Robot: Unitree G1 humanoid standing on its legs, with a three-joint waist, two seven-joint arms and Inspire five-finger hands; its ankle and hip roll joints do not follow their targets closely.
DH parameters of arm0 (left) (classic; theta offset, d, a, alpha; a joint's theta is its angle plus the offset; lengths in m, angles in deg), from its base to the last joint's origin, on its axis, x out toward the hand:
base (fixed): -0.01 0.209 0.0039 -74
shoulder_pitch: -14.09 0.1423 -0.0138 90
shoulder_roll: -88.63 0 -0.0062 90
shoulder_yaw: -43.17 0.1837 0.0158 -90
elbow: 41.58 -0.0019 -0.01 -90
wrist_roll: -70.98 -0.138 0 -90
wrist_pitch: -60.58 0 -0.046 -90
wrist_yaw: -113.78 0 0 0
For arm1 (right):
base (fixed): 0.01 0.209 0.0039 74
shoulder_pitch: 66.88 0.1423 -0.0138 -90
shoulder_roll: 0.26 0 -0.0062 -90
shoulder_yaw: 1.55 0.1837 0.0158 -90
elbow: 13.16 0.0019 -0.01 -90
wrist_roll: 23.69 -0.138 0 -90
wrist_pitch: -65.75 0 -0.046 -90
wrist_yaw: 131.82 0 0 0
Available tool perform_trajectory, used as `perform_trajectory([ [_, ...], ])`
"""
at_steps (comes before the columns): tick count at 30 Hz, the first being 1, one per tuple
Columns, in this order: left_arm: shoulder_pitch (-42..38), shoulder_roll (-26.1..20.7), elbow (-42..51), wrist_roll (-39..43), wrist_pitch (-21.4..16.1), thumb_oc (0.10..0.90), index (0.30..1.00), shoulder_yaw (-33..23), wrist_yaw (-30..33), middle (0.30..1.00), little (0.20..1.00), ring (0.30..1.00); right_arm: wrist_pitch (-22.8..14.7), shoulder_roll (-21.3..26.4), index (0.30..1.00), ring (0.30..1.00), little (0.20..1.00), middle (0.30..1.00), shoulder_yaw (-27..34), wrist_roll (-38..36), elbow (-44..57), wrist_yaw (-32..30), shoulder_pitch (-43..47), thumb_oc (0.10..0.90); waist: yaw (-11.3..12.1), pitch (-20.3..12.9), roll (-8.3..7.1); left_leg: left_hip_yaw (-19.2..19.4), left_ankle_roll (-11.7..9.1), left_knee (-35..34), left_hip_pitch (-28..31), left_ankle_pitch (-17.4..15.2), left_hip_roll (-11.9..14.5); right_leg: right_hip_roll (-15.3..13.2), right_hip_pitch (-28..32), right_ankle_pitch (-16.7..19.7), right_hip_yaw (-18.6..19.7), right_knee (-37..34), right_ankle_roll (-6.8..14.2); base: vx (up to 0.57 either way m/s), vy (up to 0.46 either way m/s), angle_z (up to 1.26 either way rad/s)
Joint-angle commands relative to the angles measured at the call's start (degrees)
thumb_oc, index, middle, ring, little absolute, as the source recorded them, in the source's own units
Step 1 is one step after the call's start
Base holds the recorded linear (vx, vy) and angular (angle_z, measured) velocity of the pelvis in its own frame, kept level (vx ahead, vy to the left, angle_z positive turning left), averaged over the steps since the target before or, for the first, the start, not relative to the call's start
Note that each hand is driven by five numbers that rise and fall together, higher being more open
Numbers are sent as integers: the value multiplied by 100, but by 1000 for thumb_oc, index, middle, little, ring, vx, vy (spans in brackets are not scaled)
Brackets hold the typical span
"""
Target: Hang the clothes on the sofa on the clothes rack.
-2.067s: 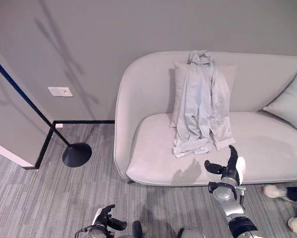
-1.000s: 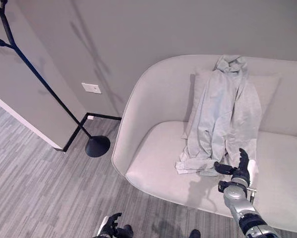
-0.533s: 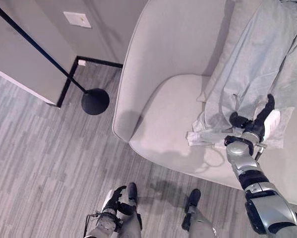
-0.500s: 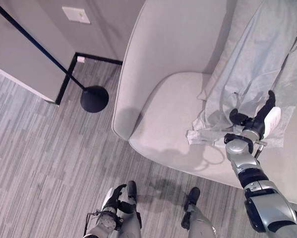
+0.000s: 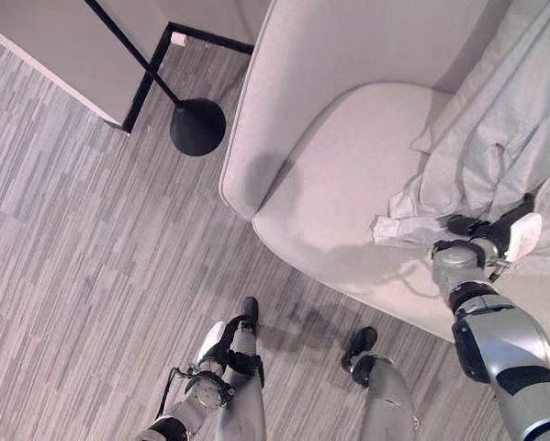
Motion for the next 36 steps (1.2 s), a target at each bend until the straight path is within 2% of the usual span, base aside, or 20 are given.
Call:
perform_trajectory([
  [1,-42,-163,-134,-183,-151,800,900,390,328,900,900,900,-245,454,900,900,900,900,149,-1024,-175,250,207,800,42,-331,18,82,-408,-260,421,31,681,57,-205,-26,371,-222,610,24,-115,15],
  [2,11,-231,-191,-216,-54,800,900,400,170,900,900,900,-304,426,300,300,300,300,300,-2465,-329,953,450,400,23,-337,-41,111,-414,-260,366,-12,686,62,-359,-76,437,-64,586,32,-88,20],
  [7,10,-160,-312,-227,44,800,900,363,51,900,900,900,-550,146,300,300,300,300,463,-3047,-13,1207,154,400,-122,-310,-107,160,-392,-260,467,-89,691,55,-280,-66,458,-58,578,14,0,2],
  [8,-37,-81,-496,-198,84,800,900,229,20,900,900,900,-768,-219,300,300,300,300,534,-3358,414,1412,-253,400,-248,-300,-176,197,-388,-260,569,-136,689,81,-127,-39,466,-143,581,33,23,-8],
  [10,-43,-42,-633,-178,125,800,900,102,4,900,900,900,-946,-602,300,300,300,300,557,-3558,910,1587,-701,400,-363,-298,-268,229,-375,-260,699,-192,693,100,24,1,469,-213,586,41,40,-10],
  [11,-45,-26,-732,-177,160,800,900,-21,-36,900,900,900,-1059,-939,300,300,300,300,548,-3684,1417,1739,-1155,400,-469,-315,-335,264,-357,-260,837,-243,702,104,178,74,467,-294,598,-38,68,-8],
  [12,-16,-21,-747,-175,170,800,900,-83,-64,900,900,900,-1108,-1110,300,300,300,300,560,-3798,1749,1854,-1445,400,-510,-300,-385,314,-321,-260,889,-180,697,94,259,239,405,-373,534,-46,61,-3],
  [13,1,-28,-744,-175,170,800,900,-81,-65,900,900,900,-1108,-1123,300,300,300,300,559,-3794,1777,1842,-1476,400,-513,-296,-387,315,-318,-260,911,-183,697,97,288,245,402,-389,538,35,49,1],
  [14,35,-21,-734,-170,191,800,900,-155,-103,900,900,900,-1130,-1214,300,300,300,300,526,-3814,2117,1937,-1785,400,-586,-343,-428,323,-334,-260,1064,-336,691,104,442,152,473,-410,630,59,96,-6],
  [15,99,-41,-642,-150,199,800,900,-220,-180,900,900,900,-1159,-1368,300,300,300,300,431,-3764,2733,2072,-2291,400,-635,-369,-480,384,-281,-260,1184,-290,673,74,615,369,418,-587,578,105,176,-7],
  [16,233,-89,-471,-140,191,800,900,-284,-268,900,900,900,-1169,-1415,300,300,300,300,289,-3689,3352,2213,-2672,400,-688,-435,-525,427,-239,-260,1399,-390,634,26,882,477,433,-726,634,21,202,-1],
  [18,304,-124,-355,-141,194,800,900,-314,-322,900,900,900,-1137,-1401,300,300,300,300,253,-3611,3650,2282,-2813,400,-712,-472,-556,454,-218,-260,1536,-449,606,9,1086,536,434,-861,669,80,158,6],
  [20,514,-265,-25,-162,215,800,900,-412,-529,900,900,900,-1168,-1251,300,300,300,300,88,-3479,4606,2429,-2869,400,-728,-740,-673,525,-71,-260,2037,-740,391,-132,1678,781,522,-1276,810,115,243,-6],
  [21,520,-268,-19,-161,219,800,900,-413,-531,900,900,900,-1166,-1253,300,300,300,300,87,-3476,4614,2424,-2875,400,-728,-729,-674,528,-69,-260,2054,-743,389,-132,1697,786,523,-1285,813,127,226,-7],
  [25,884,-415,463,-7,232,800,900,-774,-787,900,900,900,-1245,-964,300,300,300,300,-141,-3132,6202,2618,-2640,400,-609,-1335,-963,572,87,-260,2663,-1127,128,-270,2614,1083,517,-2018,983,125,192,3],
  [26,903,-437,515,58,228,800,900,-798,-792,900,900,900,-1245,-897,300,300,300,300,-151,-3104,6215,2605,-2488,400,-594,-1405,-1003,569,100,-260,2687,-1143,96,-262,2715,1142,485,-2147,987,62,138,8],
  [27,975,-459,745,276,193,800,900,-868,-802,900,900,900,-1292,-593,300,300,300,300,-96,-2966,6247,2466,-1849,400,-501,-1570,-1114,580,115,-260,2809,-1225,33,-261,2944,1236,448,-2411,1014,33,111,7],
  [32,1032,-513,1024,502,152,800,900,-919,-808,900,900,900,-1386,-295,300,300,300,300,12,-2889,5969,2202,-996,400,-401,-1709,-1230,599,121,-260,2917,-1296,-15,-248,3179,1369,437,-2739,1044,8,40,0],
  [34,1133,-601,1283,745,138,800,900,-990,-902,900,900,900,-1359,112,300,300,300,300,11,-2881,5698,1969,-246,400,-304,-1850,-1337,628,112,-260,3018,-1373,-31,-222,3345,1446,437,-2976,1081,6,18,-1],
  [36,1203,-667,1488,880,161,800,900,-1062,-949,900,900,900,-1330,291,300,300,300,300,-27,-2835,5642,1847,111,400,-280,-1918,-1396,640,119,-260,3037,-1384,-68,-235,3418,1520,436,-3127,1095,-2,30,-4],
])
